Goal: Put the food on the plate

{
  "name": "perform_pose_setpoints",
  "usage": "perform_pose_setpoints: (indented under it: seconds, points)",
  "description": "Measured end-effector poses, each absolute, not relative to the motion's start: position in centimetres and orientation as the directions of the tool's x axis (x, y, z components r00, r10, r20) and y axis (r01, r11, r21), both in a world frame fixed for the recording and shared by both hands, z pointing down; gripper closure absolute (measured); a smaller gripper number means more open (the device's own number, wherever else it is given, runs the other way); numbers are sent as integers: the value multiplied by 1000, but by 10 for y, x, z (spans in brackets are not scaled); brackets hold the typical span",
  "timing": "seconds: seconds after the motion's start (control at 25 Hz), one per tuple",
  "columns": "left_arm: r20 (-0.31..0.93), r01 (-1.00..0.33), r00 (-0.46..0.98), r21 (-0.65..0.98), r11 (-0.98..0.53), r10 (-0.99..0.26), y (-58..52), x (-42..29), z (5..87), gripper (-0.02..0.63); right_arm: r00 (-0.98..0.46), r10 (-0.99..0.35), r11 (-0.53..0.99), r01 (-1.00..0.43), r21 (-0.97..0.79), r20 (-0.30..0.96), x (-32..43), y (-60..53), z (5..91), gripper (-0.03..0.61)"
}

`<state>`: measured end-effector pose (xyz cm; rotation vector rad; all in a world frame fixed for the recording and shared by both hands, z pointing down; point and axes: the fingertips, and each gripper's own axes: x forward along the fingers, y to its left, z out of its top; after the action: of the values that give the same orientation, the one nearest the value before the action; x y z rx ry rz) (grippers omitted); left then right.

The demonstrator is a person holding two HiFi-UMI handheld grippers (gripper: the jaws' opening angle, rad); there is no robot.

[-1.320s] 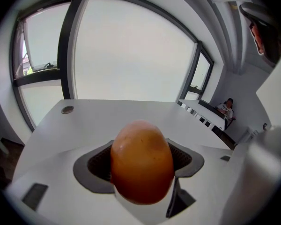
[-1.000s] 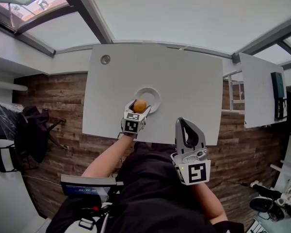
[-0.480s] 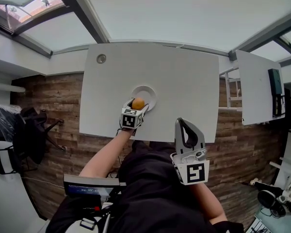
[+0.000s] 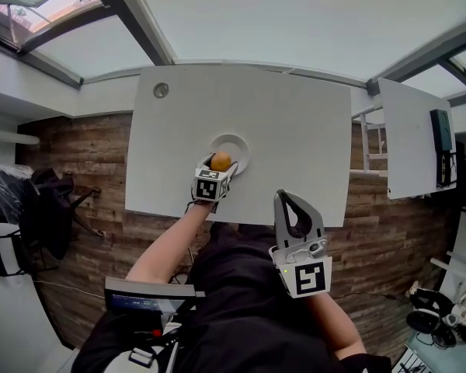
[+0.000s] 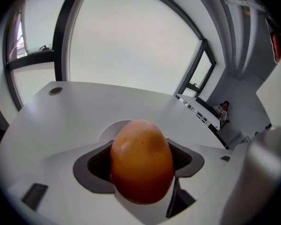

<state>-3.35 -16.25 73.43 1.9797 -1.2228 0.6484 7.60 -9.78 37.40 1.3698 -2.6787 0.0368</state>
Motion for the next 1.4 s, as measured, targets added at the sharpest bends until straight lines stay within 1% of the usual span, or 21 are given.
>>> perform_pose_setpoints:
  seconds: [0.24, 0.4, 0.52, 0.72, 1.0, 1.16, 1.4]
  points:
    - [748, -889, 436, 272, -367, -501, -161, -28, 744, 278, -582, -799, 593, -805, 35, 149, 78, -97, 380, 581]
    - [752, -897, 423, 267, -352, -506, -168, -29, 746, 278, -578, -801, 589, -808, 28, 156, 78, -97, 381, 581]
    - [771, -899, 411, 253, -358, -486, -165, -33, 752, 278, -579, -801, 590, -807, 31, 154, 77, -96, 381, 581]
    - [772, -873, 411, 180, -454, -484, -164, -27, 750, 278, -565, -810, 575, -817, 29, 154, 81, -95, 380, 581]
    - [737, -889, 396, 158, -430, -548, -180, -30, 737, 278, -551, -820, 562, -826, 34, 157, 85, -94, 380, 581]
    - [754, -883, 413, 194, -427, -510, -177, -28, 748, 278, -552, -821, 562, -826, 37, 143, 80, -97, 378, 581]
    - [770, -876, 406, 175, -450, -492, -173, -23, 749, 276, -560, -818, 568, -822, 33, 135, 77, -98, 373, 581]
